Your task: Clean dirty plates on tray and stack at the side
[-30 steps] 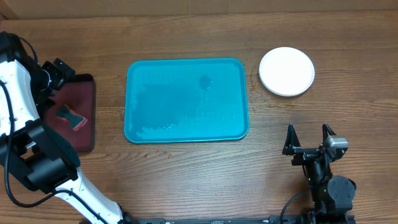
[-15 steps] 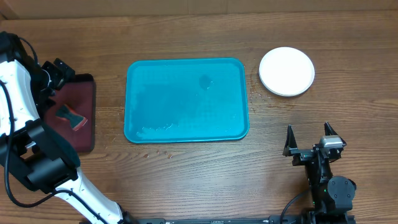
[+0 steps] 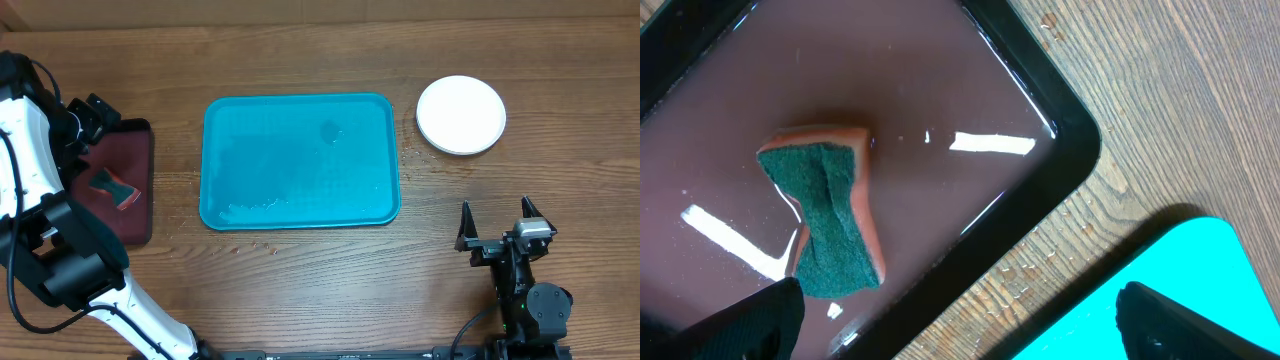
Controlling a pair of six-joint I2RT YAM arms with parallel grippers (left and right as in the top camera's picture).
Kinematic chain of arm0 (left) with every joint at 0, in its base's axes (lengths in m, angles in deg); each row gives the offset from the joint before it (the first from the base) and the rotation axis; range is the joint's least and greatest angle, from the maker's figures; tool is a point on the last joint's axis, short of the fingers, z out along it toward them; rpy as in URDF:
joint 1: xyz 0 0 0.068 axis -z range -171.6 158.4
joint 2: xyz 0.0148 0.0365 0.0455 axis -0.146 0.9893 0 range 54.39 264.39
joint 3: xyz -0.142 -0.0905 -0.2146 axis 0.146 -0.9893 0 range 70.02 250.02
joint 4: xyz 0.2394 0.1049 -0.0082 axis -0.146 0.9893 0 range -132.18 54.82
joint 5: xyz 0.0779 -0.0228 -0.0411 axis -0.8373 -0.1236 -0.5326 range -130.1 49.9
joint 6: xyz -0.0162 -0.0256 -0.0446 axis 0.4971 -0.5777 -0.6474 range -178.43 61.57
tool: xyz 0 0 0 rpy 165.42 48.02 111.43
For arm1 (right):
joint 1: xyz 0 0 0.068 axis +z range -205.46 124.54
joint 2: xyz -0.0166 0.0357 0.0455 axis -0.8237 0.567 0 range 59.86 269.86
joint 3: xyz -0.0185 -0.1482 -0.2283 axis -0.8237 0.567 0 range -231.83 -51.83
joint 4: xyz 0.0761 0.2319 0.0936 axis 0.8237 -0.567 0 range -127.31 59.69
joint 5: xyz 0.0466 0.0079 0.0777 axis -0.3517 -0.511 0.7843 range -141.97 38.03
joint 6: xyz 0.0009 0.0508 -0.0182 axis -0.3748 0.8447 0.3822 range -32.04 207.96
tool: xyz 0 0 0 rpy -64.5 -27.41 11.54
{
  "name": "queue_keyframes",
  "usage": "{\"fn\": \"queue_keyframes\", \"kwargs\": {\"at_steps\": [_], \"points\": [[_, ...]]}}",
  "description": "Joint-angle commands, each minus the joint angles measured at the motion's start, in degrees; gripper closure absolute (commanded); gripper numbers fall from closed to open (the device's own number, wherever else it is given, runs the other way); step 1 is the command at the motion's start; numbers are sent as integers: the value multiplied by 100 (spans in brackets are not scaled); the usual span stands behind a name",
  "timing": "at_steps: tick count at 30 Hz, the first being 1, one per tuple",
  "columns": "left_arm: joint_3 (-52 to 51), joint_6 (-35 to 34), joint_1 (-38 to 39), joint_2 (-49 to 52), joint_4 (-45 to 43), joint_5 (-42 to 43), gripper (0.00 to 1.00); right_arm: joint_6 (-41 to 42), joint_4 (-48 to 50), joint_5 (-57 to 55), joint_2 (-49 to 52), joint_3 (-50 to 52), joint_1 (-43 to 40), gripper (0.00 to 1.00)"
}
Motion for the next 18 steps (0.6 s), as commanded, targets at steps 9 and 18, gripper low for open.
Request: {"fn": "queue_keyframes", "kwargs": {"at_steps": [9, 18], "points": [[-15, 114, -20, -94, -7, 46, 0, -37, 33, -37, -61, 57, 11, 0], [-33, 133, -7, -197, 332, -103, 0, -37, 33, -37, -61, 57, 11, 0]]}}
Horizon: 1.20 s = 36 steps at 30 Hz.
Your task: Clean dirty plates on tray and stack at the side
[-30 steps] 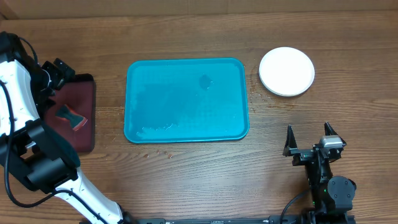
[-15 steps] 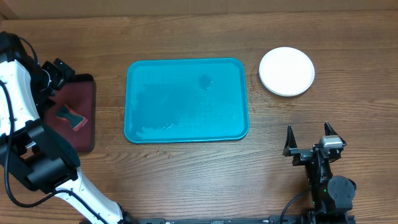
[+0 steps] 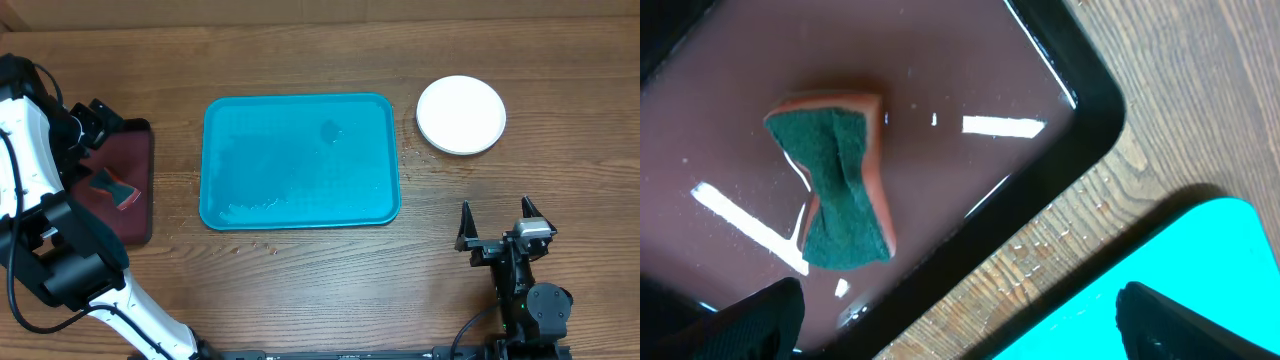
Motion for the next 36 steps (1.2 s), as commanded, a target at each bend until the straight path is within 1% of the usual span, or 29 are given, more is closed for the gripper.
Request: {"fn": "queue_keyframes", "kwargs": {"at_steps": [1, 5, 8, 14, 20, 23, 24, 28, 34, 36], "points": [[-63, 168, 33, -280, 20, -103, 0, -39, 35, -37, -61, 59, 13, 0], [-407, 575, 358, -911, -103, -409, 0, -39, 35, -37, -61, 59, 13, 0], [-876, 597, 713, -1504, -409, -837, 0, -39, 35, -37, -61, 59, 13, 0], [-2621, 1397, 1449, -3141, -1683, -881, 0, -39, 35, -37, -61, 59, 13, 0], [-4496, 1836, 2210, -4933, -2750, -949, 0, -39, 35, -37, -61, 59, 13, 0], [-5215, 1851, 2396, -5936, -2739, -935, 0, -39, 35, -37, -61, 59, 13, 0], [-5414, 1755, 2424, -6258, -2741, -861, 0, -39, 35, -37, -61, 59, 13, 0], [-5783, 1716, 2424, -7018, -2750, -776, 0, -39, 35, -37, -61, 59, 13, 0], [-6406, 2627, 2428, -7731, -2817, -774, 0, -39, 35, -37, -61, 59, 13, 0], [-6763, 2774, 2428, -8030, -2933, -772, 0, -39, 35, -37, -61, 59, 13, 0]]}}
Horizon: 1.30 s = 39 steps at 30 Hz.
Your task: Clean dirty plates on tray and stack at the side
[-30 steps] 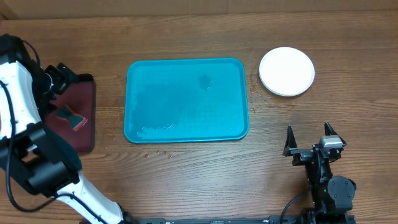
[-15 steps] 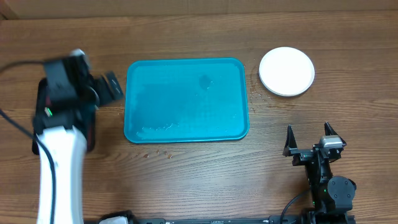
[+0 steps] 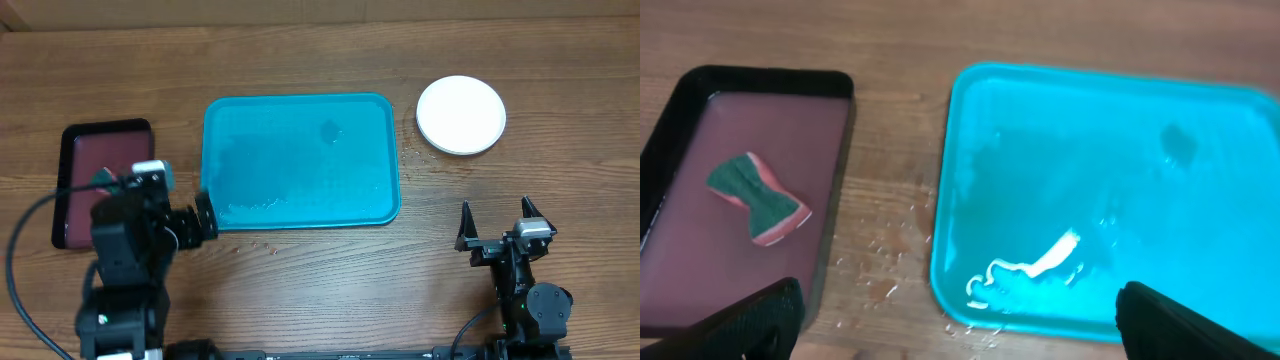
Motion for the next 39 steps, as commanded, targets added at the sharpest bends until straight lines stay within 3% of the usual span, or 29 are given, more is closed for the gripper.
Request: {"fn": "queue_keyframes", "kwargs": {"at_steps": [1, 6, 12, 19, 27, 39], "points": [[-570, 551, 20, -439, -144, 28, 0, -37, 33, -37, -57, 57, 11, 0], [-1617, 549, 26, -1252, -756, 332, 0, -37, 33, -37, -57, 57, 11, 0], [-2881, 525, 219, -2131, -2236, 496, 0, -37, 33, -37, -57, 57, 11, 0], [-3766, 525, 468, -3001, -3259, 413, 0, -37, 33, -37, -57, 57, 11, 0], [-4496, 420, 470, -3934, -3926, 435, 0, -37, 33, -37, -57, 57, 11, 0], [-4513, 400, 472, -4183, -3805, 402, 0, -37, 33, -37, -57, 57, 11, 0]]}}
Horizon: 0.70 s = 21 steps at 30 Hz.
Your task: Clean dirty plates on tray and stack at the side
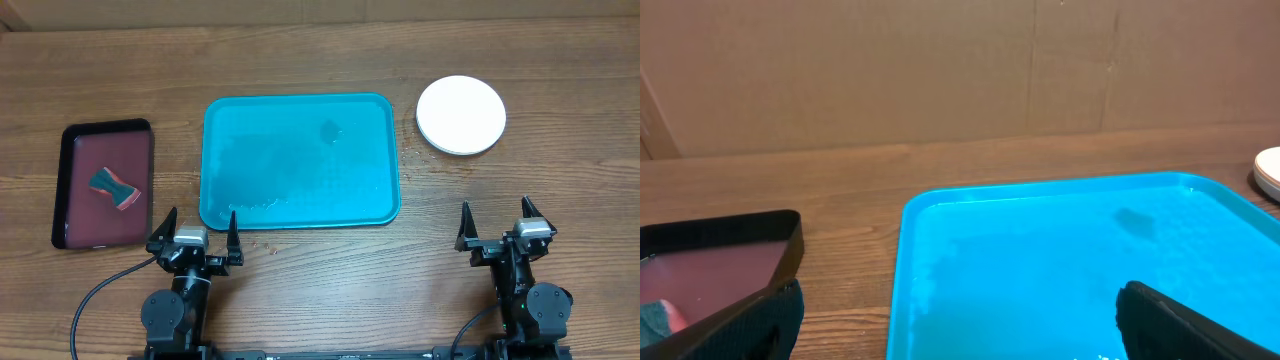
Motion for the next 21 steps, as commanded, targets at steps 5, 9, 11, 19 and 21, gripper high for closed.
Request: {"fn": "queue_keyframes", "kwargs": {"at_steps": [5, 9, 11, 19, 21], "points": [[-42, 9, 55, -79, 17, -22, 0, -37, 35, -37, -57, 59, 11, 0], [-42, -321, 55, -79, 48, -437, 0, -37, 35, -37, -57, 59, 11, 0], [-42, -476, 52, -79, 44, -542, 0, -37, 35, -37, -57, 59, 11, 0], [-42, -487, 48, -79, 42, -686, 0, -37, 35, -37, -57, 59, 11, 0], [-42, -374, 48, -79, 42, -673, 0, -37, 35, -37, -57, 59, 11, 0]]}}
